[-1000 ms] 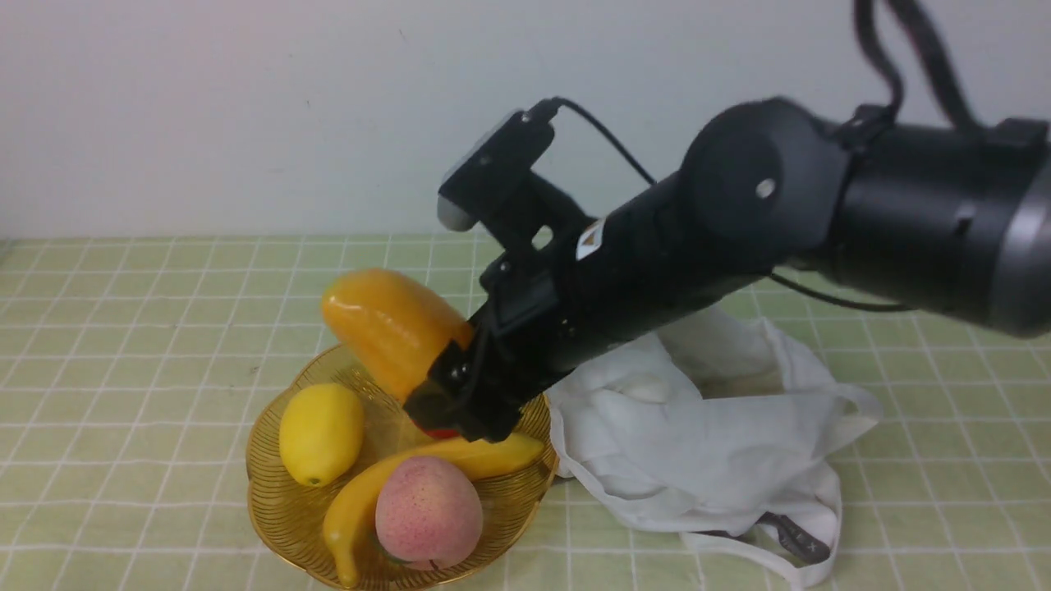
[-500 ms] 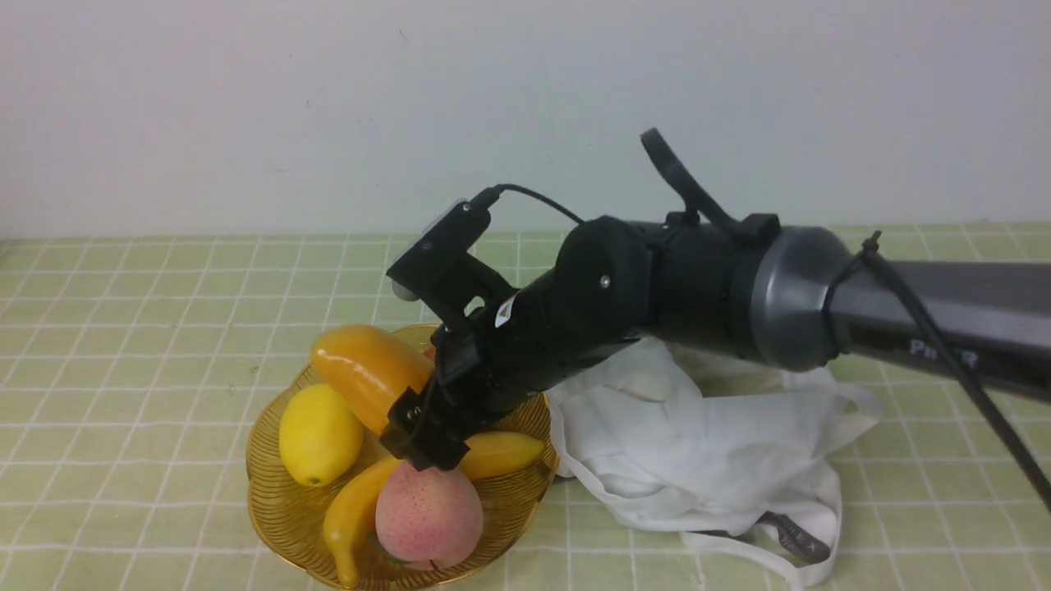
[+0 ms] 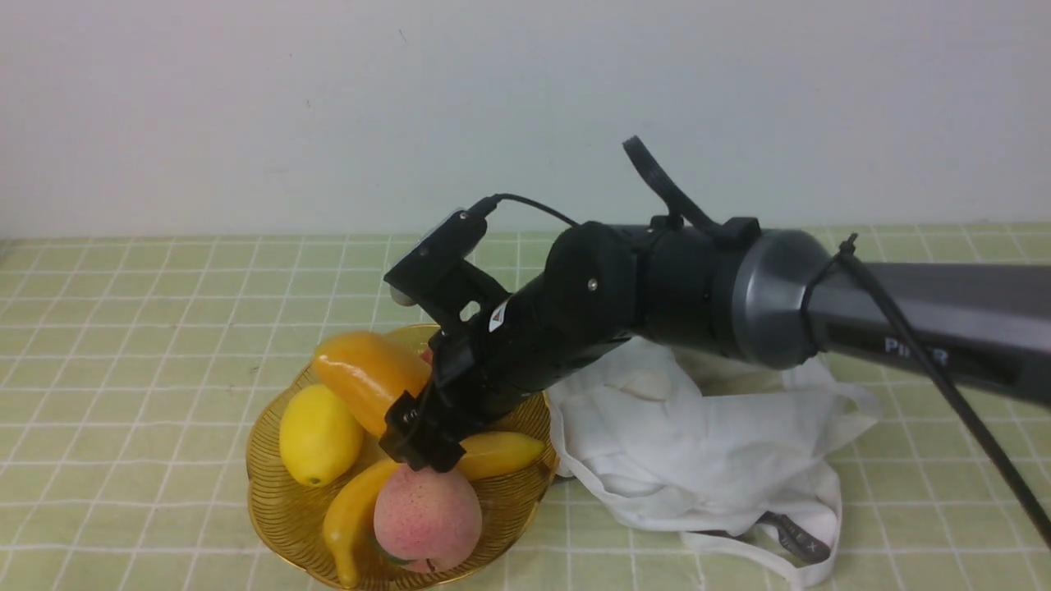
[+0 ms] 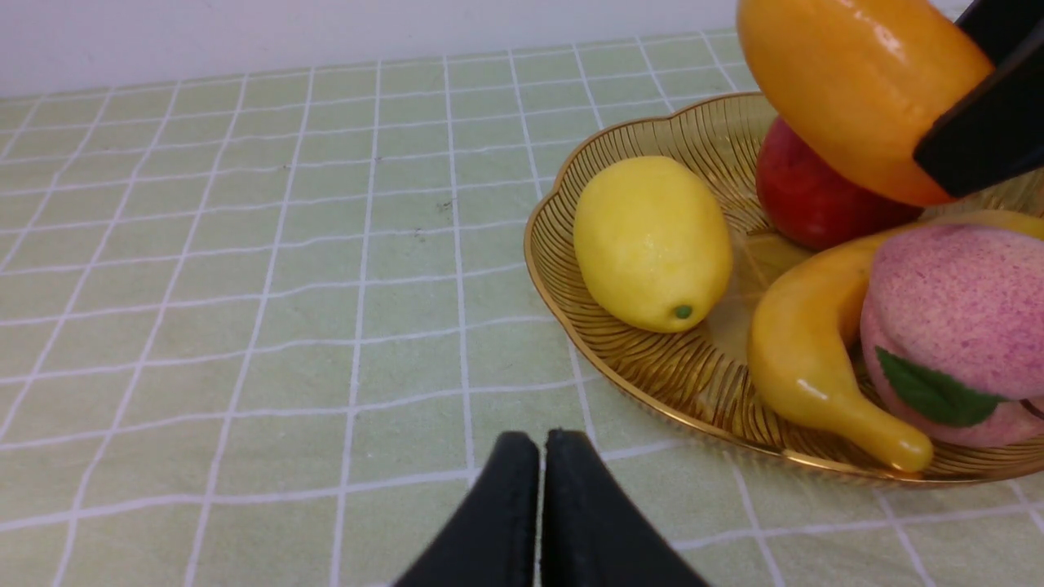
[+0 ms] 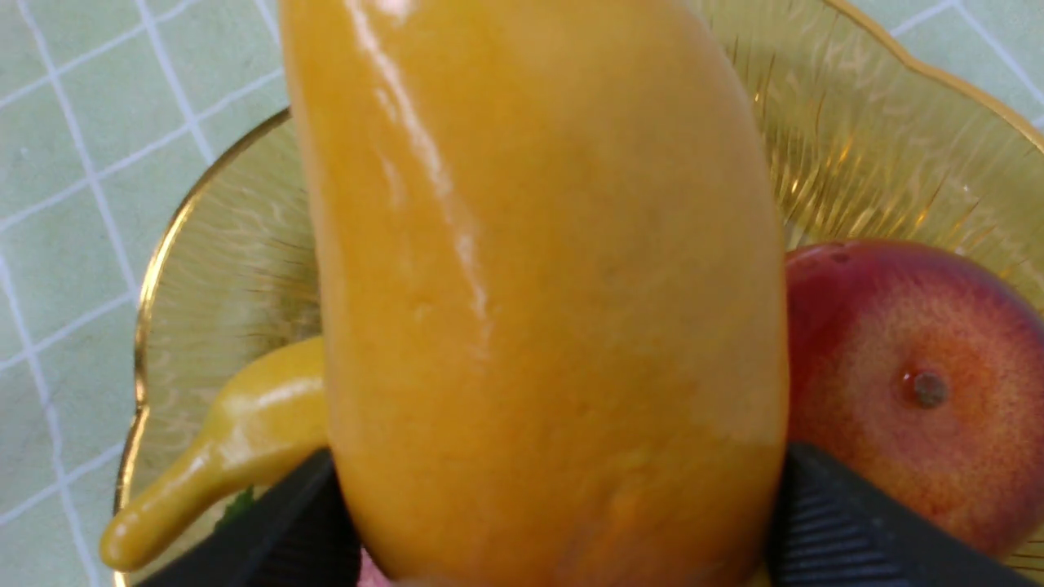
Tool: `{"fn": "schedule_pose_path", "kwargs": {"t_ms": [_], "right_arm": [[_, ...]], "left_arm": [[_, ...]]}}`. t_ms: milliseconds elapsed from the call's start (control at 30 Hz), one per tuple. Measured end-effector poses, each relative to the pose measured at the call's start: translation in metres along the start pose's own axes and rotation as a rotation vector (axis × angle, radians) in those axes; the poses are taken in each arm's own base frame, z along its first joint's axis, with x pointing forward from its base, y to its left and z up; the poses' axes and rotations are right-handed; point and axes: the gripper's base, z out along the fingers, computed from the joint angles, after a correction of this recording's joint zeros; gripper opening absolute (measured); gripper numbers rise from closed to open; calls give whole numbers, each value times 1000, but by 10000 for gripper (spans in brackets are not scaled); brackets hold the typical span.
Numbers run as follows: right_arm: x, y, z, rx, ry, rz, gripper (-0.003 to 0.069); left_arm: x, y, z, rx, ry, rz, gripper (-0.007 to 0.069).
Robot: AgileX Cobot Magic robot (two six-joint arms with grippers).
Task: Take the fruit out of the bag on the green coffee tablecloth and place them on the plate.
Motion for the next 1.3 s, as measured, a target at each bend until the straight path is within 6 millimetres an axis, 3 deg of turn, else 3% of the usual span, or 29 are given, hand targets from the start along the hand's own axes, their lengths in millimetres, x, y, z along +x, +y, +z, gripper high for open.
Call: {"fn": "schedule_pose_path", "kwargs": {"t_ms": [400,533,700,733,800,833,900,1067,1133,1167,1233,1300], "right_arm": [[4,-3,-3,31,70,53,638],[1,0,-19,36,99,53,608],[-12,5,-76,102,102,58,465],[-15,7,-107,155,116,60,363],[-16,9,-127,192,122,66,292],[-16,11,-155,240,121,81,205],[-13,14,-192,313,121,131,76],[-5,28,-267,401,3,225,-1],[9,42,-322,439,-139,275,-12],[11,43,-325,441,-150,279,-12],[31,54,-360,464,-266,316,-12],[54,62,-383,480,-362,325,-12]], "left_arm": [[0,0,0,0,0,0,-8],[0,0,0,0,0,0,-8],[0,0,0,0,0,0,-8],[0,0,0,0,0,0,-8],[0,0,0,0,0,0,-8],[0,0,0,0,0,0,-8],[0,0,0,0,0,0,-8],[0,0,0,0,0,0,-8],[0,0,0,0,0,0,-8],[0,0,0,0,0,0,-8],[0,0,0,0,0,0,-8],[0,0,0,0,0,0,-8]]}}
